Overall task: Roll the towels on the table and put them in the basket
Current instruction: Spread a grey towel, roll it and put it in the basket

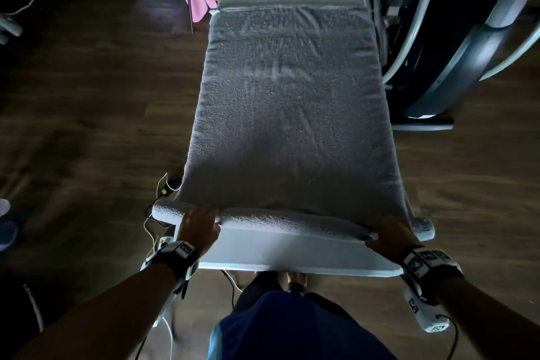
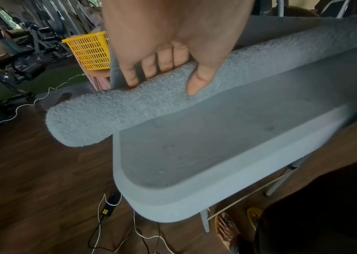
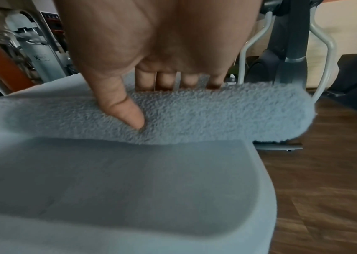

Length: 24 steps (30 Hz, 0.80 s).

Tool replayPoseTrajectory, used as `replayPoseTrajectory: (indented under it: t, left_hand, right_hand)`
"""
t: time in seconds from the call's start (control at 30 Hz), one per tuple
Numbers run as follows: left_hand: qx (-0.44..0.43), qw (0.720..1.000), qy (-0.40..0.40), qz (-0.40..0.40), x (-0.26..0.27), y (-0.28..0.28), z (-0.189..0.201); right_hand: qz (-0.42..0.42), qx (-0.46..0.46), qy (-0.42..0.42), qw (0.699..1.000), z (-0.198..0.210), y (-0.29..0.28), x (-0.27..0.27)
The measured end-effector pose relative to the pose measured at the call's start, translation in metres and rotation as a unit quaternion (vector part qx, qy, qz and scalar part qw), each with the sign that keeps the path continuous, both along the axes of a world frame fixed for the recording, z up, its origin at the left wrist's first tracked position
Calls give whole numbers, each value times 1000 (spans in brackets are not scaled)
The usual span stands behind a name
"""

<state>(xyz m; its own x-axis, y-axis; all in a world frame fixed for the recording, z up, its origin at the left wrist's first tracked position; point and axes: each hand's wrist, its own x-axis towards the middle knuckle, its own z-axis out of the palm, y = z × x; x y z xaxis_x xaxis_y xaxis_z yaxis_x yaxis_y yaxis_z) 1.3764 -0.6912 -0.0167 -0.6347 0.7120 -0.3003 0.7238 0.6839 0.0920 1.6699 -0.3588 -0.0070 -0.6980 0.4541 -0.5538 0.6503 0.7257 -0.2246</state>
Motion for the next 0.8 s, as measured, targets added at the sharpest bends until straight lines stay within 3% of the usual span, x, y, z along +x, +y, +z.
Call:
replayPoseTrajectory:
  t: [0.1, 0.2, 0.27, 0.33, 0.47, 0.67, 0.8]
  left_hand:
    - [10, 999, 24, -24, 0, -3, 1]
    - [22, 997, 67, -37, -5, -4, -4]
    - [46, 996, 77, -17, -5, -8, -13]
    - [67, 996, 62, -17, 0, -15, -19]
    - [21, 1000, -1, -23, 6, -15, -13]
    - [59, 998, 16, -12, 2, 0, -8]
    - [62, 998, 12, 1, 11, -11, -9]
  right_hand:
    - [-1, -5, -14, 1000, 4, 11, -4]
    - [-41, 100, 67, 992, 4, 9, -8]
    - [-70, 123, 109, 984, 3, 1, -5]
    - [-45, 119, 101, 987, -5, -8, 4]
    - [-27, 104, 63, 992, -14, -13, 15]
    - [0, 112, -18, 994, -2, -14, 6]
    - [21, 61, -42, 997, 3, -11, 9]
